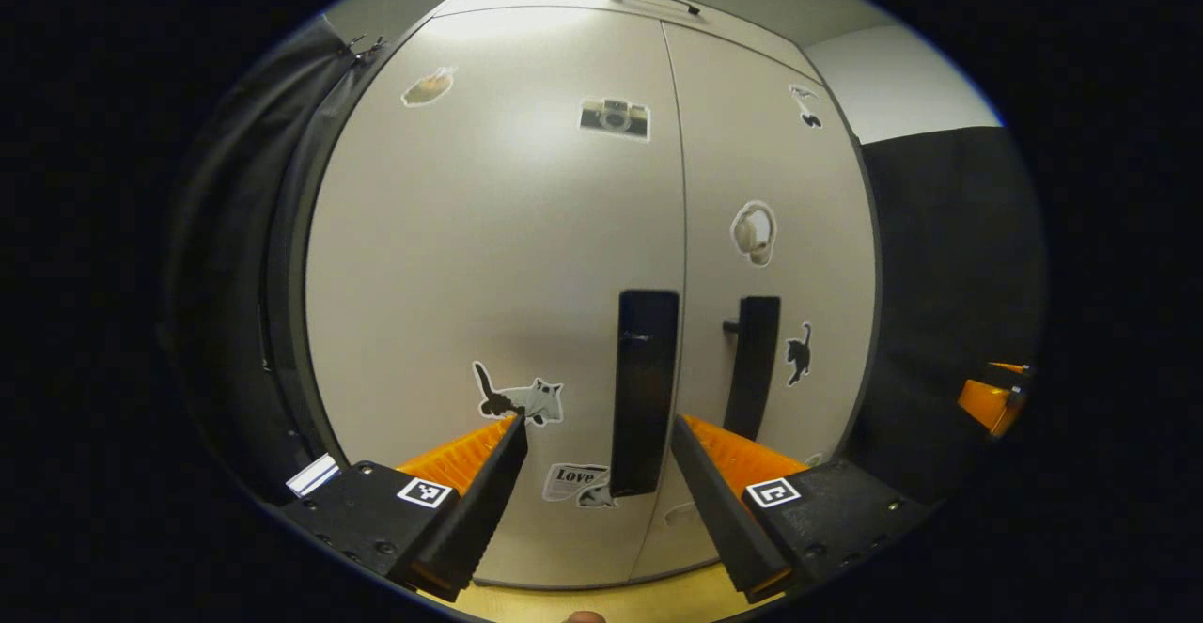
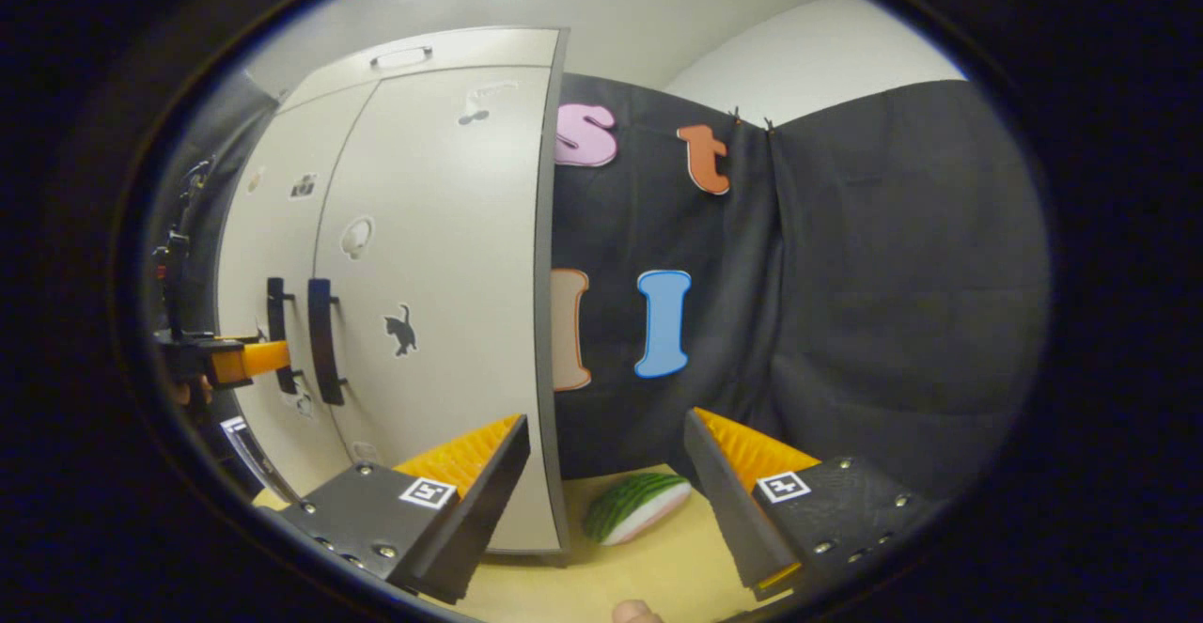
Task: Grasp the bottle in the cabinet with the left hand and place it on the coaster, then close the right door with the right hand and the left door with the left hand.
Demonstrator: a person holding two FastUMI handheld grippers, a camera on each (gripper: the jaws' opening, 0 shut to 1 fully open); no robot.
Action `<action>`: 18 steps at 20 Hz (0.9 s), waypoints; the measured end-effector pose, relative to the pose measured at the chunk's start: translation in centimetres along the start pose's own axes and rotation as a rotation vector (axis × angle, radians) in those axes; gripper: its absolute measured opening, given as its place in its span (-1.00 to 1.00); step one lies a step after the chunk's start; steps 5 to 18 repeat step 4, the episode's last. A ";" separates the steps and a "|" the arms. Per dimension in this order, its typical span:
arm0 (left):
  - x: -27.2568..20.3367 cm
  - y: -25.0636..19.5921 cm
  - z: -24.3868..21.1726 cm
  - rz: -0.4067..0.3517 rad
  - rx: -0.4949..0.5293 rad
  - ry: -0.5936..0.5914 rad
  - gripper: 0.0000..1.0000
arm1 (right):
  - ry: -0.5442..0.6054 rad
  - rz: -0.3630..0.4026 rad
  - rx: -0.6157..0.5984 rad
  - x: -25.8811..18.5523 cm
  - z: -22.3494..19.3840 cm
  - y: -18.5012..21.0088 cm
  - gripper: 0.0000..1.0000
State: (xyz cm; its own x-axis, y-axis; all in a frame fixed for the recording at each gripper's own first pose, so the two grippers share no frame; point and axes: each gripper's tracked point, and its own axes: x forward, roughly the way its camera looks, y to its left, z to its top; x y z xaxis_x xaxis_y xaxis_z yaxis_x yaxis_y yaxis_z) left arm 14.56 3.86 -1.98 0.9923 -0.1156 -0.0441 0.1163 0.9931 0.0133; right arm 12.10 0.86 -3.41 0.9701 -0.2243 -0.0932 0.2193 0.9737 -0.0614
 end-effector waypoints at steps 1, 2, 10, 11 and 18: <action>-1.5 -0.7 1.5 -0.002 -0.004 -0.023 0.92 | -0.018 0.022 0.011 -0.6 1.6 0.6 1.00; -3.1 -1.5 3.1 -0.005 -0.003 -0.043 0.91 | -0.035 0.036 0.022 -1.0 3.1 0.7 1.00; -6.2 -3.2 6.1 -0.007 0.010 -0.073 0.90 | -0.076 0.068 0.042 -2.0 6.1 0.7 1.00; -6.2 -3.2 6.1 -0.007 0.010 -0.073 0.90 | -0.076 0.068 0.042 -2.0 6.1 0.7 1.00; -6.2 -3.2 6.1 -0.007 0.010 -0.073 0.90 | -0.076 0.068 0.042 -2.0 6.1 0.7 1.00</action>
